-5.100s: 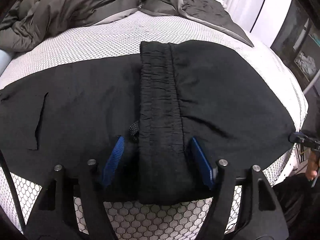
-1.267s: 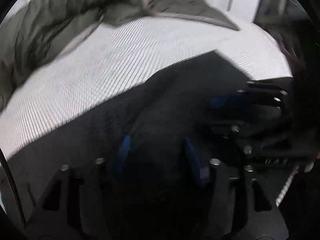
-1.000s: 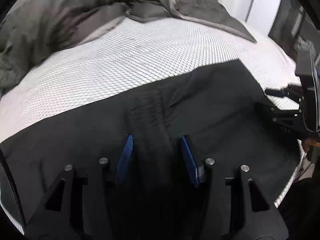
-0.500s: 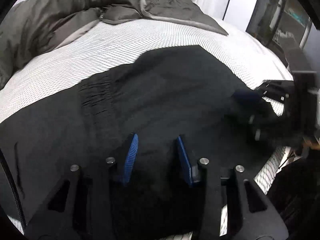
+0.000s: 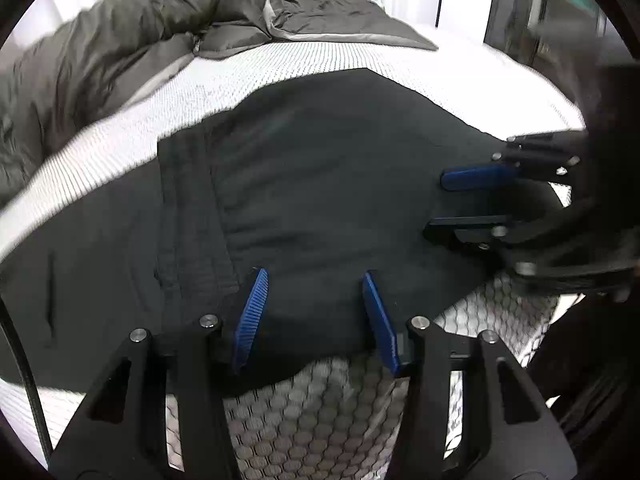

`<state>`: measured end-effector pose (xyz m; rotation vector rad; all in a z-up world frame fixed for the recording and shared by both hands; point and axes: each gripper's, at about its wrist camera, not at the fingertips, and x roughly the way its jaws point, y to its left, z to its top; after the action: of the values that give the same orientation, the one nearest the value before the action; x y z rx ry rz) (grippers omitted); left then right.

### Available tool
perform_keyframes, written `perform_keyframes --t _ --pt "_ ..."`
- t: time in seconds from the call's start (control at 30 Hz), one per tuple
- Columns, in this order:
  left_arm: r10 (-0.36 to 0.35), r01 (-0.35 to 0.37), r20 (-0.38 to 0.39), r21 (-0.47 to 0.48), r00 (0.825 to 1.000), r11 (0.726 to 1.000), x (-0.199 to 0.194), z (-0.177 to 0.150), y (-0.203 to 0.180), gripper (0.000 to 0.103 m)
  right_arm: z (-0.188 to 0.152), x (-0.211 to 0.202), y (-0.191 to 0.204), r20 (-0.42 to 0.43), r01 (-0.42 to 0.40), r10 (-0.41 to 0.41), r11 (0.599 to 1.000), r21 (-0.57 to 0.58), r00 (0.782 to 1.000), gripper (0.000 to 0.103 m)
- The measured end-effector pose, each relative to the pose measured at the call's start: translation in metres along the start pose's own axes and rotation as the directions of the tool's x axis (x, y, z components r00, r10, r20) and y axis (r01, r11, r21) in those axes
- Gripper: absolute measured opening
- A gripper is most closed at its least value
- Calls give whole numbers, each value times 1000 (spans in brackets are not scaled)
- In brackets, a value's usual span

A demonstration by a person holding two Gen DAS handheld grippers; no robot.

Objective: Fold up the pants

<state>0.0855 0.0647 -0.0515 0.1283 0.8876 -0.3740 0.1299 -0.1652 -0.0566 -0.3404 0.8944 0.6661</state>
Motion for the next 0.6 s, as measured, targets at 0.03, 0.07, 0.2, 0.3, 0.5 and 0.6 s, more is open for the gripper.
perform_keyframes --t 0.03,0.07,0.2,0.3,0.5,0.6 --pt "-15 15 16 -20 1000 1000 -3 -6 5 47 -5 3 0 -4 48 -48 999 -24 999 47" --pt "-20 21 28 -29 999 999 -4 -10 10 47 -10 4 -9 2 96 -96 994 -43 995 48" --pt "8 -5 51 -45 999 999 -18 -25 24 47 -38 -12 -46 0 188 -188 982 33 982 54" --pt "55 -51 51 -68 997 996 -26 -31 32 49 -47 -21 -61 10 185 -187 978 94 982 54" --pt "48 -42 88 -79 995 996 -58 -48 31 53 -65 -41 -78 67 12 -31 963 270 997 56" --pt "0 12 71 -168 997 986 -45 -51 46 54 -69 -32 -94 59 -79 60 920 383 996 57"
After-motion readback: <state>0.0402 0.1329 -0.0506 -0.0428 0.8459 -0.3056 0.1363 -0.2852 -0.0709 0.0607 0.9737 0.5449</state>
